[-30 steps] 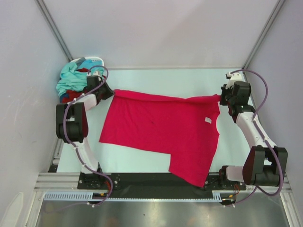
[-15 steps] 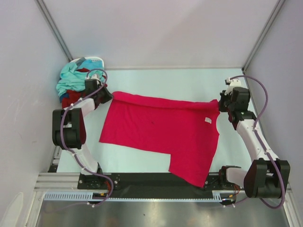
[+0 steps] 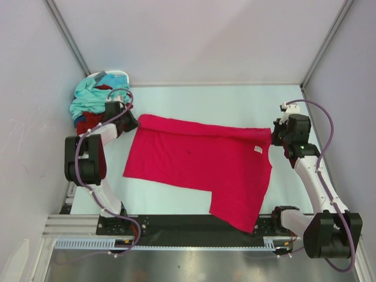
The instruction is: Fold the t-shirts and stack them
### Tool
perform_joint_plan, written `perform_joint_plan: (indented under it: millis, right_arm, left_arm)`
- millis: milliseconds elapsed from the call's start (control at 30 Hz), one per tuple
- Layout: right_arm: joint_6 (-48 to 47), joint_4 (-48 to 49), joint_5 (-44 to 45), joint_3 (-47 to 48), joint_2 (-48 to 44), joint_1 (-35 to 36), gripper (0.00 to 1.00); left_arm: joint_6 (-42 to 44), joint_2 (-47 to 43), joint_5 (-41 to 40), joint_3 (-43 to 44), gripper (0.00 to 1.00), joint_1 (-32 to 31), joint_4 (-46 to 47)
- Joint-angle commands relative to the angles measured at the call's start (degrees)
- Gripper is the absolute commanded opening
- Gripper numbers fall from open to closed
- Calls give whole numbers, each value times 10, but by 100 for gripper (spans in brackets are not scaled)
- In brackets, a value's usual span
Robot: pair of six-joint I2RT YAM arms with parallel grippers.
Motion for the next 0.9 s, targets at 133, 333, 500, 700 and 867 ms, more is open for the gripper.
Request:
perform_joint_plan:
  millis: [133, 333, 500, 700, 867]
  right_arm:
    - [3, -20, 16, 7, -30, 3, 0]
    - [4, -35, 44, -1, -20, 30, 0]
    - [-5, -51, 53, -2, 5, 52, 0]
    - [-8, -64, 59, -5, 22, 70, 0]
    - [-10, -78, 73, 2, 15, 73, 0]
  left_arm:
    - [19, -29, -7, -14, 0, 17, 3]
    - [17, -18, 0, -21, 0, 17, 7]
    - [21, -9, 0, -24, 0, 17, 7]
    - [23, -11, -1, -34, 0, 17, 6]
    - [24, -10, -7, -42, 0, 17, -1]
